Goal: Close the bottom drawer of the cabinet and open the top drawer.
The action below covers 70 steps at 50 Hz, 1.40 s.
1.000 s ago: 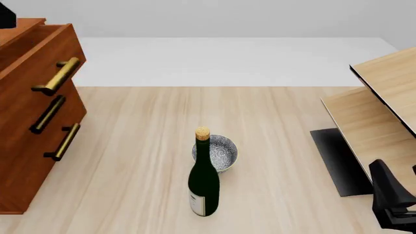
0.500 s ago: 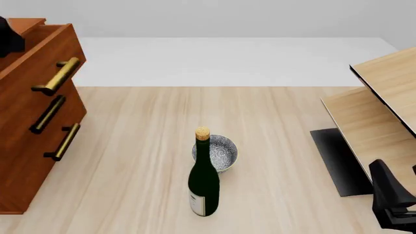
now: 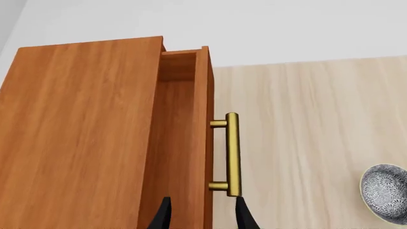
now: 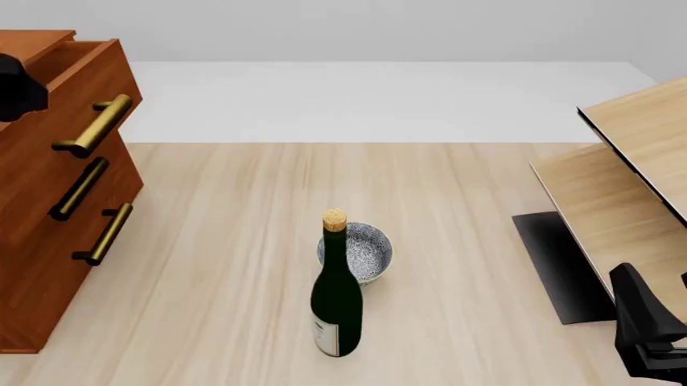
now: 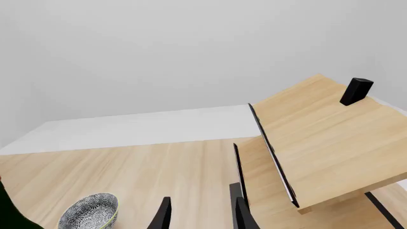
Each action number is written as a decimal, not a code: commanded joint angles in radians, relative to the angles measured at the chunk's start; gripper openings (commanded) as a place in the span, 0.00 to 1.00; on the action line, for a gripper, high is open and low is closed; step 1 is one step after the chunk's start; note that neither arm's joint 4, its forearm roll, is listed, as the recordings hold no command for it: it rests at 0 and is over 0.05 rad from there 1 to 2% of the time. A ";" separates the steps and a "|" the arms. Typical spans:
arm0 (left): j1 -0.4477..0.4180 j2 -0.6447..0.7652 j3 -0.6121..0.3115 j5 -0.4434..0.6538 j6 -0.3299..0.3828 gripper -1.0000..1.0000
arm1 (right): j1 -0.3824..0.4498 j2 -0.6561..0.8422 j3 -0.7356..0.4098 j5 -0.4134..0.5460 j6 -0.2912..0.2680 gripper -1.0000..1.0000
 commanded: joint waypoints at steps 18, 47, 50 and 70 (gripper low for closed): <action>-0.008 -0.010 0.127 -0.065 -0.043 1.00 | -0.002 0.000 0.000 0.001 0.002 1.00; -0.032 -0.005 0.197 -0.103 -0.072 1.00 | -0.006 0.000 0.000 0.000 0.004 1.00; -0.043 -0.002 0.196 -0.102 -0.081 1.00 | -0.006 0.000 0.000 -0.001 0.004 1.00; -0.151 0.016 0.137 -0.076 -0.128 1.00 | -0.012 0.000 0.000 -0.004 0.008 1.00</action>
